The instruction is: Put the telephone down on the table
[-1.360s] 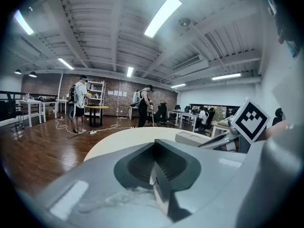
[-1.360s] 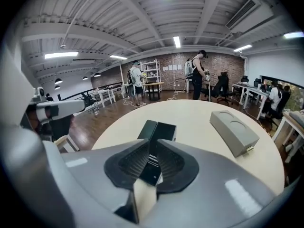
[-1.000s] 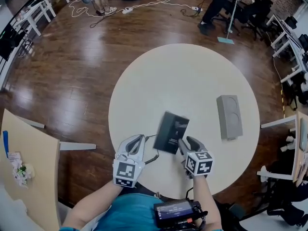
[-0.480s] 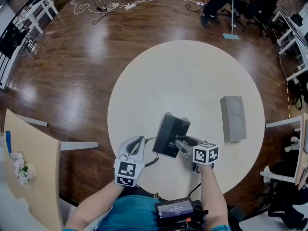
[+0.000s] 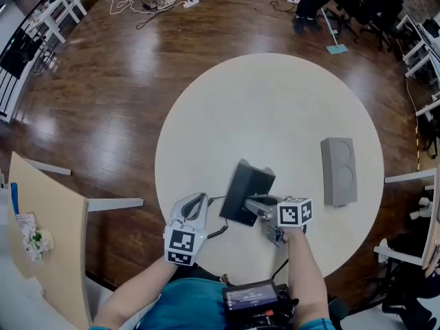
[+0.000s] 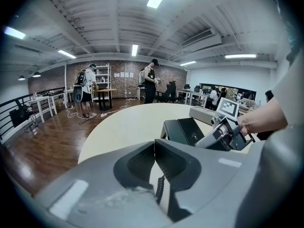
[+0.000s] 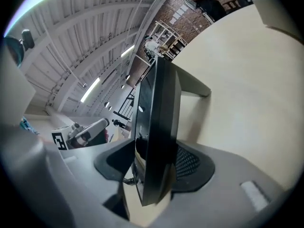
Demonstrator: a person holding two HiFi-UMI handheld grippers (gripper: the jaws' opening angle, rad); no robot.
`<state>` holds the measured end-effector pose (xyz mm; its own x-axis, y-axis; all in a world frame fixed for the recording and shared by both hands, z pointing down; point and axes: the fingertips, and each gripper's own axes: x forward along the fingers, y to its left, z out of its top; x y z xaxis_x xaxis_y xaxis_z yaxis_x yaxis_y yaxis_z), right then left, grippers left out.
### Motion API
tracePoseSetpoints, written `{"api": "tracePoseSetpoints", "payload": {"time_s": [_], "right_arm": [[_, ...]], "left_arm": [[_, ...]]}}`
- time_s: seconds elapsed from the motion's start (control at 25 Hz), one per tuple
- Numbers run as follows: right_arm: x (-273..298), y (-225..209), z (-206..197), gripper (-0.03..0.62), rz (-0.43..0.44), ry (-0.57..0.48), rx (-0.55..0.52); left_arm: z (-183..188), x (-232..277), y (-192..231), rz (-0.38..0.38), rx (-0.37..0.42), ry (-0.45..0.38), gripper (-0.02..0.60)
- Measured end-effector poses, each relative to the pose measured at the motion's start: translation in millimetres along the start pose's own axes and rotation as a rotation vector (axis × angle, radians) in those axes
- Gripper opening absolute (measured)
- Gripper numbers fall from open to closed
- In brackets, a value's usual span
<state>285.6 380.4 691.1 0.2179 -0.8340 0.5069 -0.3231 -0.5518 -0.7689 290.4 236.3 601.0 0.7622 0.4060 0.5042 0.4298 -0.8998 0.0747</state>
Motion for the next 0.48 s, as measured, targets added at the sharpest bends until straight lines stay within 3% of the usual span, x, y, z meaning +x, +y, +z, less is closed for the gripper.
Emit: {"api": "tracePoseSetpoints", "payload": {"time_s": [0.48], "right_arm": [[10.8,1.8,-3.9,0.216,0.079,0.096,0.078]], "left_arm": [[7.5,-5.9,4.7,0.03,0.005,-0.045,0.011]]}}
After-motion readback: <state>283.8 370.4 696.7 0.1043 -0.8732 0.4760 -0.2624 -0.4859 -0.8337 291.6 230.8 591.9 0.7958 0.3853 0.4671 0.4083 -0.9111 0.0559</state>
